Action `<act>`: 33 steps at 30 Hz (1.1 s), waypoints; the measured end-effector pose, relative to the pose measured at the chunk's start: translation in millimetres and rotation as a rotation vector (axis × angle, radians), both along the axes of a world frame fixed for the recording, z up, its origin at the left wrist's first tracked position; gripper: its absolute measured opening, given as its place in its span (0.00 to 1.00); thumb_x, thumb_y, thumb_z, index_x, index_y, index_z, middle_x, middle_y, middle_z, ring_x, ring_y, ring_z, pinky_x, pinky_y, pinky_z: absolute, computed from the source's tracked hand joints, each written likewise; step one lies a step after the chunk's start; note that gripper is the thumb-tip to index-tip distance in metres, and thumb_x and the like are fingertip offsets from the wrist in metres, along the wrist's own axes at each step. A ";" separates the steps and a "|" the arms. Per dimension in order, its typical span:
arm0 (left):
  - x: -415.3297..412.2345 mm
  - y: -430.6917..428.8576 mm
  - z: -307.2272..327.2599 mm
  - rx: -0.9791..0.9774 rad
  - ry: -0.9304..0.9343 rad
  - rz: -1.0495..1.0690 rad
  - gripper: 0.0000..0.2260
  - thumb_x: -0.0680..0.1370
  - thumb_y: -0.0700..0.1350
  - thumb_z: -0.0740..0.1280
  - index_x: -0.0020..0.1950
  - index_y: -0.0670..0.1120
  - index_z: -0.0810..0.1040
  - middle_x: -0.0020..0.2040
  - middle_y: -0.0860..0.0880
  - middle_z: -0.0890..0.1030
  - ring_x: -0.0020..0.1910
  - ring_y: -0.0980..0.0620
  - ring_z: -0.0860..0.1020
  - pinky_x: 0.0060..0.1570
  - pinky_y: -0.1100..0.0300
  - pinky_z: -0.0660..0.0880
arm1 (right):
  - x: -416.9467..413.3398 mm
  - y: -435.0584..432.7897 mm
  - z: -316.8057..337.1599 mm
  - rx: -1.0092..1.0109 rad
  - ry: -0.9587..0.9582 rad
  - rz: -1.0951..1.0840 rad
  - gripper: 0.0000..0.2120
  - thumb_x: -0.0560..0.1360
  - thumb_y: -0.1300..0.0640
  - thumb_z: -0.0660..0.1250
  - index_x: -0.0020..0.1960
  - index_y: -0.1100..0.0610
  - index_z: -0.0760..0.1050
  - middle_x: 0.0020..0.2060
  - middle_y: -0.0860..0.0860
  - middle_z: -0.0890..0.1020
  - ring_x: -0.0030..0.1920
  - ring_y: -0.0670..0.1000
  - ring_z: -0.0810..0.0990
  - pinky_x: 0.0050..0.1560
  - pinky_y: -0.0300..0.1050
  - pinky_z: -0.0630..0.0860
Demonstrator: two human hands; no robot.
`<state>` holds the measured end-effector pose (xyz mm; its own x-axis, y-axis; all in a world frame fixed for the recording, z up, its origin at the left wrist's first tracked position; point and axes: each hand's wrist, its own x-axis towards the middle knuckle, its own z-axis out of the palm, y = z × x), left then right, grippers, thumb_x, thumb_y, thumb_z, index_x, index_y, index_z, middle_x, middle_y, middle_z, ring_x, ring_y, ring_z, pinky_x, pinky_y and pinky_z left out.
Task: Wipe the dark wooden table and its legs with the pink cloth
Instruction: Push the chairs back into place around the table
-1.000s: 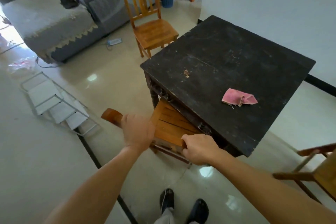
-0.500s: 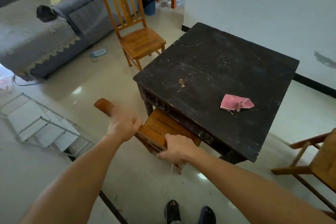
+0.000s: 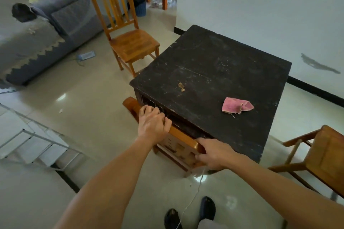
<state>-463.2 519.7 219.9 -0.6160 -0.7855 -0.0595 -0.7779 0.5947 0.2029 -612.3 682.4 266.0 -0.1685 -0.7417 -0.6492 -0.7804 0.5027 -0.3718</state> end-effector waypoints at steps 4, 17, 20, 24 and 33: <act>-19.8 -22.2 -1.9 -0.026 -0.047 -0.028 0.18 0.80 0.55 0.51 0.42 0.50 0.78 0.49 0.49 0.78 0.56 0.48 0.72 0.69 0.49 0.59 | 11.7 0.4 -1.7 -0.251 0.349 -0.028 0.11 0.81 0.43 0.57 0.58 0.47 0.70 0.47 0.44 0.77 0.47 0.47 0.78 0.46 0.44 0.74; -24.2 -58.8 4.6 0.000 -0.176 -0.060 0.24 0.81 0.61 0.46 0.53 0.51 0.79 0.54 0.49 0.79 0.59 0.46 0.73 0.68 0.46 0.62 | -21.9 -54.2 3.0 -0.150 0.286 -0.017 0.09 0.77 0.43 0.65 0.47 0.48 0.72 0.42 0.47 0.78 0.43 0.49 0.78 0.43 0.44 0.75; -9.1 -54.8 4.0 -0.008 -0.159 -0.056 0.24 0.82 0.59 0.46 0.47 0.51 0.79 0.52 0.49 0.79 0.57 0.47 0.74 0.68 0.47 0.62 | -7.2 -52.0 7.2 -0.164 0.296 0.036 0.06 0.77 0.48 0.65 0.45 0.50 0.73 0.40 0.48 0.78 0.42 0.51 0.78 0.42 0.45 0.72; 6.1 -54.9 2.0 -0.042 -0.139 -0.067 0.25 0.82 0.59 0.45 0.44 0.52 0.79 0.47 0.51 0.80 0.54 0.49 0.75 0.66 0.48 0.63 | 15.9 -42.8 7.8 -0.219 0.311 0.020 0.06 0.78 0.53 0.64 0.42 0.51 0.71 0.35 0.47 0.75 0.33 0.48 0.72 0.39 0.44 0.69; 33.6 -46.8 -6.2 -0.061 -0.071 -0.033 0.25 0.80 0.59 0.43 0.42 0.53 0.78 0.43 0.52 0.78 0.49 0.51 0.75 0.65 0.49 0.63 | 52.7 -25.6 -5.8 -0.247 0.292 0.007 0.08 0.79 0.47 0.63 0.51 0.51 0.76 0.44 0.50 0.82 0.44 0.52 0.81 0.46 0.46 0.74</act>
<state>-429.7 472.9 213.8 -0.6377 -0.7683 -0.0563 -0.7687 0.6299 0.1108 -559.6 656.8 260.2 -0.3143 -0.8717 -0.3761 -0.8745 0.4200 -0.2426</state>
